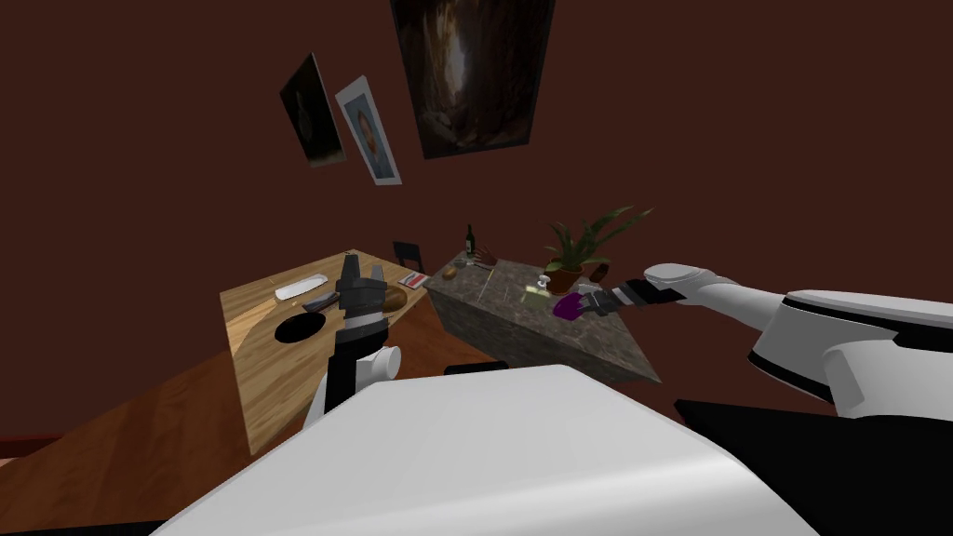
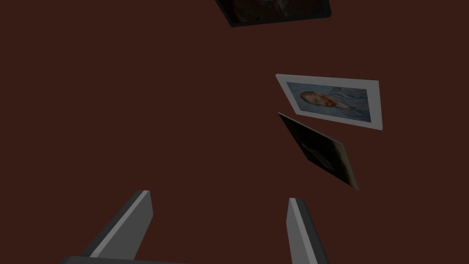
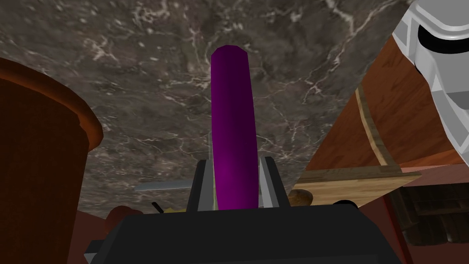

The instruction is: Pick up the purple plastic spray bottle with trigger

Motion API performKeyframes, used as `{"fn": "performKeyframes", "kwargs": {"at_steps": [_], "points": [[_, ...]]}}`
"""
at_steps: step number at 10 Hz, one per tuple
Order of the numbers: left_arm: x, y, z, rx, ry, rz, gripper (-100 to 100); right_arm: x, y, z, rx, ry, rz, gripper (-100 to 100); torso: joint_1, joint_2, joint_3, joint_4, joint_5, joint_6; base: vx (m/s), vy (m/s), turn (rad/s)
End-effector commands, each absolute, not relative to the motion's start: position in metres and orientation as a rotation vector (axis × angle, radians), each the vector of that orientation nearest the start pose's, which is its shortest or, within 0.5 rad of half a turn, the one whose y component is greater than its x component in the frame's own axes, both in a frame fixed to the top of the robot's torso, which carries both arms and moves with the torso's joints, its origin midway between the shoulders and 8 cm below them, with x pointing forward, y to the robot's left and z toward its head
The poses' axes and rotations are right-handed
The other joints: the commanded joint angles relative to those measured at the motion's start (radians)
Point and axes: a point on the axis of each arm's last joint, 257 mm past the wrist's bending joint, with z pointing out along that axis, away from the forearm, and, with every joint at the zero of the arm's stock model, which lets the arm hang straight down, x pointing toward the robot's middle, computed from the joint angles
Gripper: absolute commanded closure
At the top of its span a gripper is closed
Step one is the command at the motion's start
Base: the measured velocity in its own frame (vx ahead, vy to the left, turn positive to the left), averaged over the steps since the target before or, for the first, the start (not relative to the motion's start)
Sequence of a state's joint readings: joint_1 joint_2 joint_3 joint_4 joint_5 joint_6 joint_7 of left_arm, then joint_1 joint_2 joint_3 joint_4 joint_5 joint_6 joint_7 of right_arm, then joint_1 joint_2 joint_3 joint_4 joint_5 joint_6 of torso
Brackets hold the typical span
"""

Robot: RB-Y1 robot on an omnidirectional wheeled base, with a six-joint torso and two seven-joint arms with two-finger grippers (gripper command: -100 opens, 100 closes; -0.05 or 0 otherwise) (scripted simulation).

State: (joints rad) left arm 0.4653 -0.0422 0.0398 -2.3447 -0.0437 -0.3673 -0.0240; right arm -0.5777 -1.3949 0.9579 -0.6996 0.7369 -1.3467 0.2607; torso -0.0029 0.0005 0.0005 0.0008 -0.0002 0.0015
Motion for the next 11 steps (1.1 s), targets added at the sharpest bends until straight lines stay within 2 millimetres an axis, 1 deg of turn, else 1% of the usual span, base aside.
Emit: {"fn": "performKeyframes", "kwargs": {"at_steps": [1, 8, 10, 11], "points": [[0.352, 0.291, 0.039, -0.681, 0.627, -1.213, 0, 0.357, -0.513, -0.254, -1.333, 2.277, 0.404, 100, 0.000, 0.000, 0.000, 0.000, 0.000, 0.000, -0.023, -0.050, -0.060], [0.352, 0.291, 0.039, -0.681, 0.627, -1.213, 0, 0.402, -0.460, -0.238, -1.413, 2.240, 0.419, 100, 0.000, 0.001, 0.001, 0.001, 0.000, 0.000, -0.026, -0.055, -0.095], [0.352, 0.291, 0.039, -0.681, 0.627, -1.213, 0, 0.401, -0.461, -0.239, -1.411, 2.242, 0.420, 100, 0.001, 0.001, 0.001, 0.001, 0.001, 0.000, -0.008, -0.027, -0.003], [0.352, 0.291, 0.039, -0.681, 0.627, -1.213, 0, 0.402, -0.461, -0.238, -1.410, 2.242, 0.419, 0, 0.002, 0.000, 0.000, 0.000, 0.001, 0.000, 0.000, 0.000, 0.000]]}}
